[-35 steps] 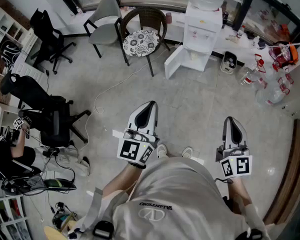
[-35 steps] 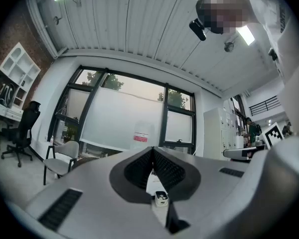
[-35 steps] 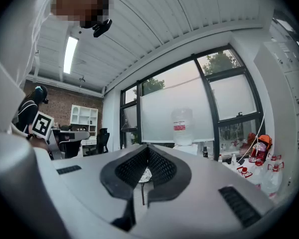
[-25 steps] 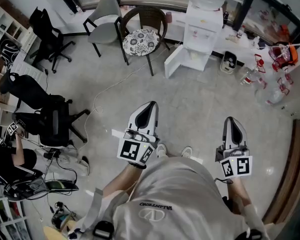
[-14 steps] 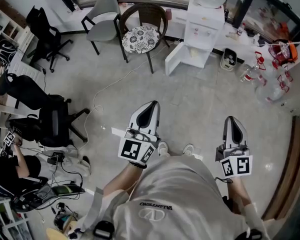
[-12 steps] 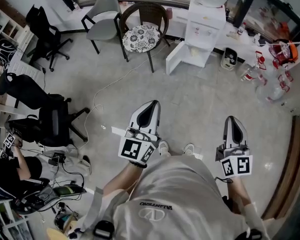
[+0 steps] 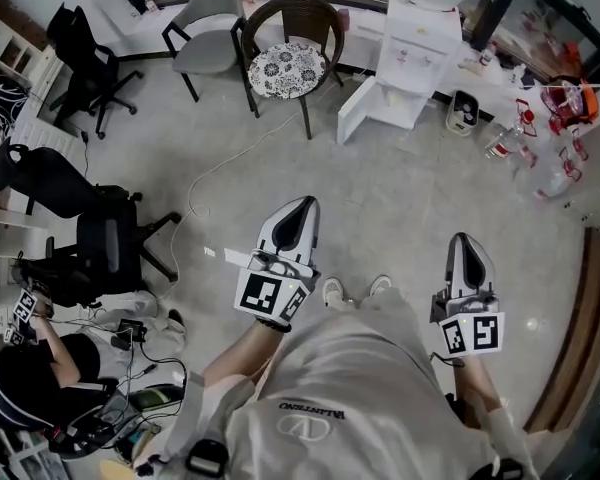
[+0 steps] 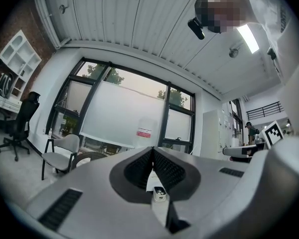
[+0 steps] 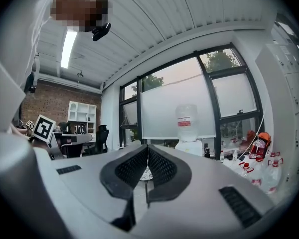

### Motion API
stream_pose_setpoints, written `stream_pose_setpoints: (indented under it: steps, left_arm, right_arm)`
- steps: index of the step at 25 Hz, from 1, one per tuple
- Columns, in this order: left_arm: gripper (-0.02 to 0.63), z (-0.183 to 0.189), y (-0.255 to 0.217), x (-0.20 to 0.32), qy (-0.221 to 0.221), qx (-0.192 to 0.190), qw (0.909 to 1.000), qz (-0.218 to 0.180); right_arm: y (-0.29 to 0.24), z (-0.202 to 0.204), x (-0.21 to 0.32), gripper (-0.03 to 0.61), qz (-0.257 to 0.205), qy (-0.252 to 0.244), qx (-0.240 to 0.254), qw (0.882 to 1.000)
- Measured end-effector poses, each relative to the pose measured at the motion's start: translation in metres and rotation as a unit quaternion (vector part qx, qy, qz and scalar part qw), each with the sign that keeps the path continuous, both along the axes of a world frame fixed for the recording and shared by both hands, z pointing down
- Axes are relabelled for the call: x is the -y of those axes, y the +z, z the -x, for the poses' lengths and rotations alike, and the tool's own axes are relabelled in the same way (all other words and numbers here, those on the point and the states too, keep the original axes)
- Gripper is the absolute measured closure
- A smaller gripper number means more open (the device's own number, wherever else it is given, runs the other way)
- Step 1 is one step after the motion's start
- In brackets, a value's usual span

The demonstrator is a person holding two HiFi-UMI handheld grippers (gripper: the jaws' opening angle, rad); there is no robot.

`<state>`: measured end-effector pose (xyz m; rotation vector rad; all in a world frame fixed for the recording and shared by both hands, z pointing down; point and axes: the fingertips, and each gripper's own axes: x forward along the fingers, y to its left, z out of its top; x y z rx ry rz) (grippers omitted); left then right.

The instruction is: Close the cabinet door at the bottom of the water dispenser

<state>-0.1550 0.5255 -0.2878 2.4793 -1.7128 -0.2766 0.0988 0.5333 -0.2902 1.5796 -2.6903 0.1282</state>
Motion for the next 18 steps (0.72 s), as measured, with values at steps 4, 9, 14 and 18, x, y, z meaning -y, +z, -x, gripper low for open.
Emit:
stream_pose_setpoints:
  steps: [4,9,14,18]
  left_arm:
    - [0.606,0.003,0.001,0.000,0.002,0.003,1.0000,0.001]
    - [0.606,0.003,0.000,0.001,-0.001,0.003,1.0000,0.002]
    - [0.606,0.009,-0.002,0.008,-0.010,0.004,0.9999,-0.002]
    - [0.606,0.008,-0.002,0.024,-0.016,0.003,0.9999,-0.006]
  right_arm:
    - [-0.002,0.007,0.003,0.561,-0.004,-0.005,0.000,1.000]
    - [0.000,0.013,0.008,0.561,-0.004,-0.015,0.002,1.000]
    - [-0.002,0.019,0.021,0.561,-0.008,-0.024,0.003,1.000]
    - [-0.003,0.019,0.036,0.561,-0.012,-0.028,0.005,1.000]
